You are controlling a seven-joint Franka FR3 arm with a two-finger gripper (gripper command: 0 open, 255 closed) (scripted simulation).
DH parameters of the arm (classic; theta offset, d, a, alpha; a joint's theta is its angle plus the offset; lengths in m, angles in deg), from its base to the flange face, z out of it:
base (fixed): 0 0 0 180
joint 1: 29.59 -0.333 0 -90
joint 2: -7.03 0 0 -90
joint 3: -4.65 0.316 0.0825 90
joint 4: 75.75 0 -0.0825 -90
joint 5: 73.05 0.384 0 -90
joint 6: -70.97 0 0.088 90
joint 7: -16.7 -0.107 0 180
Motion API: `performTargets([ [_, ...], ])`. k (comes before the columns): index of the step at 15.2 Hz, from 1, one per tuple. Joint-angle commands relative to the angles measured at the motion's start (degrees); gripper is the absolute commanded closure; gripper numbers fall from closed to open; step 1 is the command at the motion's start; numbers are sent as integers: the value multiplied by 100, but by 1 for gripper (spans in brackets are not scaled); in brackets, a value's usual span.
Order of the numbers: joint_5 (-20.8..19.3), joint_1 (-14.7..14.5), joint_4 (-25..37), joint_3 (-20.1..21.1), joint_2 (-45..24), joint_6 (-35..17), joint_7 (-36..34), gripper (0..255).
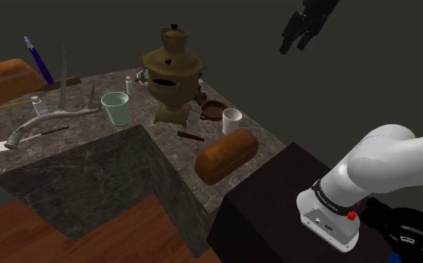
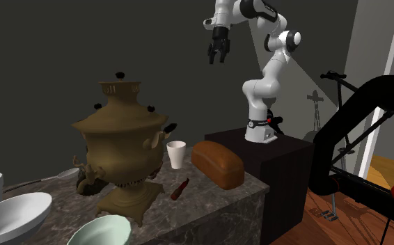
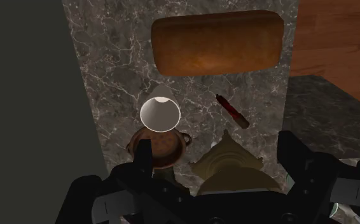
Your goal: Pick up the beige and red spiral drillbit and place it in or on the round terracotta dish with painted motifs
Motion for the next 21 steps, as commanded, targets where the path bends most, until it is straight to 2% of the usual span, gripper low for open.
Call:
performTargets([
  [1, 0, 0, 0, 0, 0, 0, 0, 0],
  [11, -16, -280, -980, -84, -1046, -2052, 734, 0],
  [21, 25, -550, -1168, -124, -2837, -4049, 1479, 0],
])
